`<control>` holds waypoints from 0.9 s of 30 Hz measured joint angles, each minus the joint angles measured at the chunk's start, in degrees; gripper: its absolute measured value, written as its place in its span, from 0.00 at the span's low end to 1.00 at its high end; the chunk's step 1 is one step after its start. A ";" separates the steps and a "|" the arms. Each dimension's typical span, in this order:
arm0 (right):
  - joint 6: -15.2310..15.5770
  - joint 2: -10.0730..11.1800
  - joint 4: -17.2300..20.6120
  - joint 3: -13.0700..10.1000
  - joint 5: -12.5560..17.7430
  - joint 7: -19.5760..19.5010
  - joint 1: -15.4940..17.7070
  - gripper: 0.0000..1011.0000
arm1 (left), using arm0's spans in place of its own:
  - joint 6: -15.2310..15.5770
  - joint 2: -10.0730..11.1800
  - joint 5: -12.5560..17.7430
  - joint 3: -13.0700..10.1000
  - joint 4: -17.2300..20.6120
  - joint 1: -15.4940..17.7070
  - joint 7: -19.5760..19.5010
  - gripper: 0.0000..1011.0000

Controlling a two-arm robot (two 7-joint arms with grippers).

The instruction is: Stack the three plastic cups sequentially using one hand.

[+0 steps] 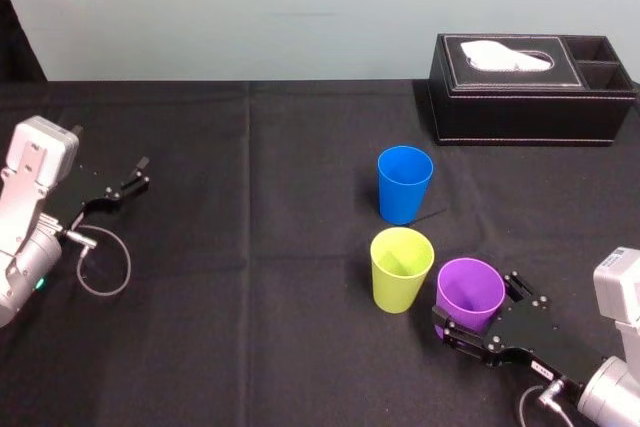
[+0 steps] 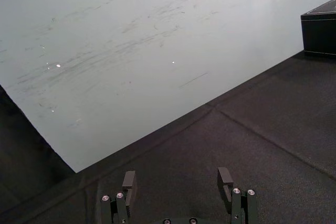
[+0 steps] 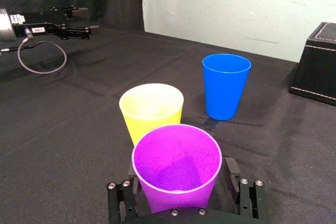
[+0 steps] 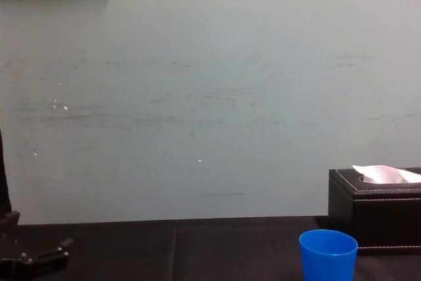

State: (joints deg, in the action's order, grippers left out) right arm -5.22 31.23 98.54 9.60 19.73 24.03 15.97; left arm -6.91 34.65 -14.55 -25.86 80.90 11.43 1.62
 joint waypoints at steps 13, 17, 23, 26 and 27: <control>-0.05 0.06 0.05 -0.01 0.00 0.02 0.00 0.73 | 0.00 0.00 0.00 0.00 0.00 0.00 0.00 1.00; -0.08 0.06 0.07 -0.01 0.00 0.02 0.00 0.72 | 0.00 0.00 0.00 0.00 0.00 0.00 0.00 1.00; -0.24 0.55 0.89 -0.45 -0.21 0.08 -0.02 0.72 | 0.00 0.00 0.00 0.00 0.00 0.00 0.00 1.00; 0.53 1.17 2.34 -1.43 -0.26 0.00 -0.09 0.72 | 0.00 0.00 0.00 0.00 0.00 0.00 0.00 1.00; 0.53 1.17 2.34 -1.43 -0.26 0.00 -0.09 0.72 | 0.00 0.00 0.00 0.00 0.00 0.00 0.00 1.00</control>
State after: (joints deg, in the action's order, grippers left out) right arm -4.68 32.40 100.88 8.17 19.47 24.02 15.88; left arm -6.91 34.65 -14.55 -25.86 80.90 11.43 1.62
